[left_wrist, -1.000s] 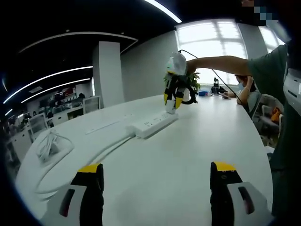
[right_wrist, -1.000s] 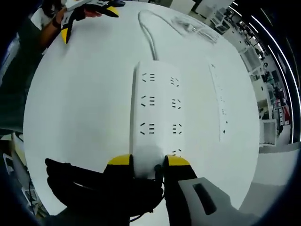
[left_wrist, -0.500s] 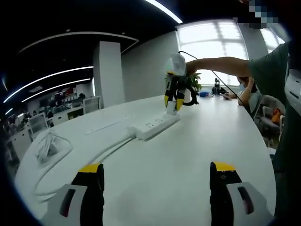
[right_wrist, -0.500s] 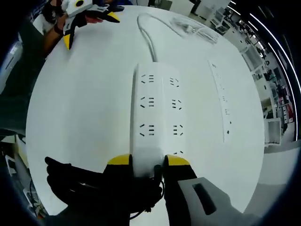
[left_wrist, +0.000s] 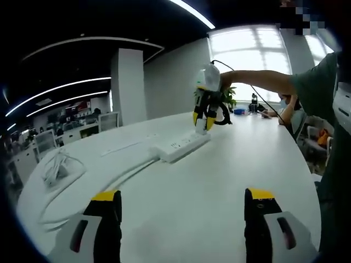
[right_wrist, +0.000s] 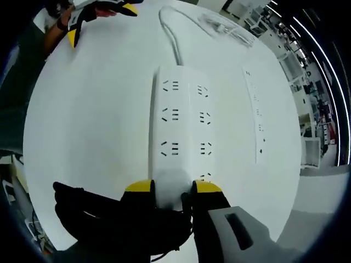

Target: Straighten the power strip on the desk, plug the charger into it

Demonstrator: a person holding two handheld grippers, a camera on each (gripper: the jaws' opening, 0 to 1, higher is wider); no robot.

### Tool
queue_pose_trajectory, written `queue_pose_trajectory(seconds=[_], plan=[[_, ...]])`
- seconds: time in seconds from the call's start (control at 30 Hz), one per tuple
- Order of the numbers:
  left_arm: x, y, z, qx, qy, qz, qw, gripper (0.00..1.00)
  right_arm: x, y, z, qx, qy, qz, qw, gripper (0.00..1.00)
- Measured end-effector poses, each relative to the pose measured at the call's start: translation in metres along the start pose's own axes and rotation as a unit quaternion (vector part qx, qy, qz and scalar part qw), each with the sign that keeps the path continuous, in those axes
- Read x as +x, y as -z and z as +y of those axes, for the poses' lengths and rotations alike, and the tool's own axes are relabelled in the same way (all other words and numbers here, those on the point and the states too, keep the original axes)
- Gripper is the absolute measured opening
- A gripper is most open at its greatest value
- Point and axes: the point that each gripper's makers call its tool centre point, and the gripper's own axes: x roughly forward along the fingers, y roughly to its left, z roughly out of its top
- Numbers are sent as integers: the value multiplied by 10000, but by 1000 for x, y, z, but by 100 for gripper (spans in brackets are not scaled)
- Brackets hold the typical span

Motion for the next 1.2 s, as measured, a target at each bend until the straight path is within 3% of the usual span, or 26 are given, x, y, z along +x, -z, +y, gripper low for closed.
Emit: queue_pose_trajectory(seconds=[0.4, 0.67, 0.93, 1.2], plan=[[-5, -2, -1, 9, -48, 15, 10000, 96, -2, -1, 1, 96, 30, -384, 9992, 24], [-4, -3, -1, 17, -40, 19, 10000, 96, -5, -2, 0, -126, 127, -526, 9985, 27], [-5, -2, 3, -27, -77, 51, 10000, 96, -16, -1, -3, 245, 108, -921, 9954, 37], [-4, -2, -2, 12, -22, 87, 10000, 97, -25, 5, -2, 479, 243, -1294, 9901, 41]])
